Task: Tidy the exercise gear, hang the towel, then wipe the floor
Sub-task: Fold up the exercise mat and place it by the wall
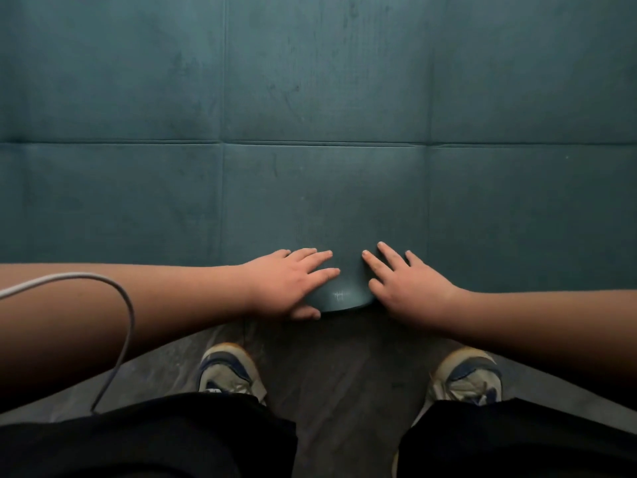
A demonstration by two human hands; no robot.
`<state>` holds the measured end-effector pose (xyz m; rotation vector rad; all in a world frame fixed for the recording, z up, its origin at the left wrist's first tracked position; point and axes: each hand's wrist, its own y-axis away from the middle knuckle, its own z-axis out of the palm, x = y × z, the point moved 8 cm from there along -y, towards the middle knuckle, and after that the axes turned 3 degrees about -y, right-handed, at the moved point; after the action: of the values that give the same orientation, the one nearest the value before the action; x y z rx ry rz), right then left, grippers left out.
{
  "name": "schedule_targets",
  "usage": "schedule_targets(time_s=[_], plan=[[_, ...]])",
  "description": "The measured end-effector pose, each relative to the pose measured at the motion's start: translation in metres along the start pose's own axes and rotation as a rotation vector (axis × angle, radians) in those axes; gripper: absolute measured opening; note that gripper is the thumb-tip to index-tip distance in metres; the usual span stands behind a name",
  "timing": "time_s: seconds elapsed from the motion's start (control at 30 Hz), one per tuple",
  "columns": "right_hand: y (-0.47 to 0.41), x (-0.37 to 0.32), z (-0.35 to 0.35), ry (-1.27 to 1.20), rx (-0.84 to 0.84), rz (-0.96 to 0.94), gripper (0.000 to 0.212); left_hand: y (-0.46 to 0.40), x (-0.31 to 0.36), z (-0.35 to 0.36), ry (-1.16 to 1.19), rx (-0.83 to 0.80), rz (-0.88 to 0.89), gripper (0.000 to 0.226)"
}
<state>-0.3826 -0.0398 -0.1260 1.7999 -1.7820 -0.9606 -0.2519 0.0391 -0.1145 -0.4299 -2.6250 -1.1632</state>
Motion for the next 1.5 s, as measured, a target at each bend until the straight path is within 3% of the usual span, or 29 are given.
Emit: schedule_targets(time_s=[0.1,0.3,0.43,0.6,0.7,0.9,1.03,1.1,1.3,1.4,1.5], plan=[[0.002,0.013,-0.008,-0.119,0.038,0.05,0.039,0.006,-0.001,-0.004,0.026,-0.012,-0.008,0.091],[0.029,0.043,-0.061,-0.187,0.463,0.099,0.029,0.016,-0.003,-0.018,0.036,0.051,-0.065,0.088],[0.048,0.054,-0.097,-0.185,0.678,0.101,0.032,0.03,-0.017,-0.061,-0.002,0.206,-0.174,0.077],[0.077,0.075,-0.154,-0.042,0.865,0.21,0.02,0.064,-0.052,-0.13,-0.089,0.479,-0.373,0.034],[0.095,0.09,-0.192,0.048,0.976,0.305,0.017,0.08,-0.068,-0.167,-0.115,0.646,-0.46,0.02],[0.113,0.123,-0.253,0.064,1.171,0.416,0.023,0.099,-0.099,-0.24,-0.16,0.887,-0.515,0.02],[0.125,0.118,-0.284,0.099,1.31,0.331,0.036,0.101,-0.117,-0.284,-0.239,0.992,-0.553,0.032],[0.114,0.12,-0.289,0.11,1.248,0.312,0.044,0.099,-0.127,-0.303,-0.279,1.028,-0.587,0.043],[0.037,0.167,-0.255,0.02,0.728,0.472,0.073,0.063,-0.172,-0.314,-0.235,0.953,-0.707,0.064],[0.01,0.184,-0.239,0.02,0.688,0.504,0.082,0.04,-0.181,-0.293,-0.092,0.943,-0.71,0.07],[-0.011,0.199,-0.236,0.015,0.71,0.526,0.079,0.016,-0.174,-0.263,-0.102,0.901,-0.638,0.073]])
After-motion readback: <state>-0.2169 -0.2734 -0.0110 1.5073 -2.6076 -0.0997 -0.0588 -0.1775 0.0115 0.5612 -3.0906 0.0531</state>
